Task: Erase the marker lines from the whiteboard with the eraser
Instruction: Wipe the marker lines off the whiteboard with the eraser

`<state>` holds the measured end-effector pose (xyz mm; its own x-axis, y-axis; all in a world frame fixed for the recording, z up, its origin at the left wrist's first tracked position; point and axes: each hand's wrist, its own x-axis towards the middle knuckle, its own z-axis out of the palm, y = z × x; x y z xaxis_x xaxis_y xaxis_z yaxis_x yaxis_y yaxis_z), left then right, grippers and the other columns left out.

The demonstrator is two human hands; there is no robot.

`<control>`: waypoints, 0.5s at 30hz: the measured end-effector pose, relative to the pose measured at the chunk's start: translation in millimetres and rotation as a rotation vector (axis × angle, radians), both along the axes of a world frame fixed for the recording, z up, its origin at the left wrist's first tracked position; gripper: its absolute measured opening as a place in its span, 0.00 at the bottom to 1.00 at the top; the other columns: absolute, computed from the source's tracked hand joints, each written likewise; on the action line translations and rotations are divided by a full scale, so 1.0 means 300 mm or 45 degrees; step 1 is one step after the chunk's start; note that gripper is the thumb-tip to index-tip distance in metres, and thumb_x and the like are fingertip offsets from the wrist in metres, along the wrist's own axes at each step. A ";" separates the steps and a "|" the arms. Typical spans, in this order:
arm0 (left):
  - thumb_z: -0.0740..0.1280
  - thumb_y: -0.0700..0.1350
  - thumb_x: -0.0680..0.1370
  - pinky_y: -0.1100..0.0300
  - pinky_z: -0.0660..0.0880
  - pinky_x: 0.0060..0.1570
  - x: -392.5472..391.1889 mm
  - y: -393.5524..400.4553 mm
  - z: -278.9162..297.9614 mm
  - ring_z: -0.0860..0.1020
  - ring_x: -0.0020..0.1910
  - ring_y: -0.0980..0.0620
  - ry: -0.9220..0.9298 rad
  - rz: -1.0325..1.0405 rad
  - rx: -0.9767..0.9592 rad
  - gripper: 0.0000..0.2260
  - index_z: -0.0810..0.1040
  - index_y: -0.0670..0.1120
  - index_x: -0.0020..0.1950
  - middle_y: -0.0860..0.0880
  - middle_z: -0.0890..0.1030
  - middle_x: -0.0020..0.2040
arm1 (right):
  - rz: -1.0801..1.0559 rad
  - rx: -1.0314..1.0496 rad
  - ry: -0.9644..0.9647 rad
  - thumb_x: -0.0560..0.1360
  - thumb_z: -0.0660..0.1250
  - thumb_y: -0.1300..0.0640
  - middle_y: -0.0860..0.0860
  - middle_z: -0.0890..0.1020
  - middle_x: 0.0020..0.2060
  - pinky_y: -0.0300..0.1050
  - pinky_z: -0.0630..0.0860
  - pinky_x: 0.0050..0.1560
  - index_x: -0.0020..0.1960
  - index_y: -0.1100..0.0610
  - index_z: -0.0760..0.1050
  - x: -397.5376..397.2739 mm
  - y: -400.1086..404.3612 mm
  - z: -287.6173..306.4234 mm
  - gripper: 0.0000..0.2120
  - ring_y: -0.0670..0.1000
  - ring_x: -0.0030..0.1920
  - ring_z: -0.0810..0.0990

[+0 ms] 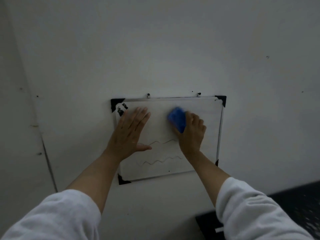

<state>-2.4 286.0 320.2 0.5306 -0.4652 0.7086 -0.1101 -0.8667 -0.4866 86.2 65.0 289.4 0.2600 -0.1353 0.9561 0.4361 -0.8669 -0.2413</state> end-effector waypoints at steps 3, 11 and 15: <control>0.66 0.73 0.65 0.36 0.58 0.71 -0.020 0.040 0.000 0.57 0.76 0.40 -0.001 0.082 0.017 0.53 0.60 0.37 0.76 0.39 0.60 0.77 | 0.057 -0.561 -0.202 0.68 0.72 0.41 0.56 0.78 0.50 0.49 0.69 0.41 0.60 0.55 0.67 0.019 -0.055 -0.009 0.28 0.58 0.44 0.75; 0.66 0.75 0.63 0.35 0.58 0.71 -0.081 0.106 -0.040 0.56 0.77 0.39 -0.011 0.276 -0.003 0.56 0.56 0.38 0.77 0.40 0.57 0.78 | -0.014 0.230 0.005 0.70 0.64 0.37 0.56 0.78 0.50 0.50 0.71 0.41 0.61 0.56 0.69 -0.036 0.100 0.044 0.29 0.58 0.46 0.75; 0.67 0.75 0.62 0.35 0.57 0.71 -0.102 0.147 -0.044 0.57 0.77 0.41 -0.030 0.350 -0.063 0.57 0.58 0.38 0.77 0.41 0.58 0.78 | 0.109 -0.627 -0.274 0.68 0.71 0.41 0.55 0.78 0.48 0.49 0.68 0.41 0.60 0.54 0.68 -0.015 0.053 0.017 0.27 0.56 0.43 0.75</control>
<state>-32.9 330.2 307.1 0.6153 -0.2710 0.7403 0.1429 -0.8852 -0.4428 81.6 81.0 294.5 0.0419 0.3548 0.9340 0.5047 -0.8143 0.2867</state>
